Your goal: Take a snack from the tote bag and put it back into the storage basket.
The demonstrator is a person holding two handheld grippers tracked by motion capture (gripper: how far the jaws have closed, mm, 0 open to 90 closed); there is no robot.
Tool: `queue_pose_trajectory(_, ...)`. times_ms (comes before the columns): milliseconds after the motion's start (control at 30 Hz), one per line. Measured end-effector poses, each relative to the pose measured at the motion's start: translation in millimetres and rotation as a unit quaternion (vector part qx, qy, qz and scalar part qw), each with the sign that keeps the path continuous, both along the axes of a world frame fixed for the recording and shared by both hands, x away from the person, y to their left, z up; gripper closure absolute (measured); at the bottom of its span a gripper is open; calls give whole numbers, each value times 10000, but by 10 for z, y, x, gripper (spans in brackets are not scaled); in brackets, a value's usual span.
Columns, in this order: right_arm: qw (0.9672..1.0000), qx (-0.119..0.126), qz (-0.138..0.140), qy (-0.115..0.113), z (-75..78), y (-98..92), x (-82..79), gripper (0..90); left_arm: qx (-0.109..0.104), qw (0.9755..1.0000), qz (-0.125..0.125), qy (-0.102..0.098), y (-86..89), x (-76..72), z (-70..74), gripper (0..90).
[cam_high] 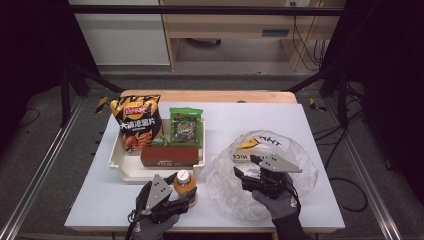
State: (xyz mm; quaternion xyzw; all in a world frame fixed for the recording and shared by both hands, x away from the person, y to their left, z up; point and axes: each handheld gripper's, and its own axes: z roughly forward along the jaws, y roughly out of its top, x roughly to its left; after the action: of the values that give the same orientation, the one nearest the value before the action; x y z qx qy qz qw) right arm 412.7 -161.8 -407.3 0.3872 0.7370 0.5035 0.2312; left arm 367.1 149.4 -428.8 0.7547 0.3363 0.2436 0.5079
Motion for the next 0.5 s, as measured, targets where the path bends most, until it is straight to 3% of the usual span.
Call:
queue_pose_trajectory(267, 10000, 65, -6, -74, 44, -9, -17, 273, 14, 10000, 47, 25, 16, -1, 22, 295)
queue_pose_trajectory(500, 9995, 162, 9, -272, 145, -19, -62, 221, -121, 9998, 117, -76, 135, -8, 159, 295)
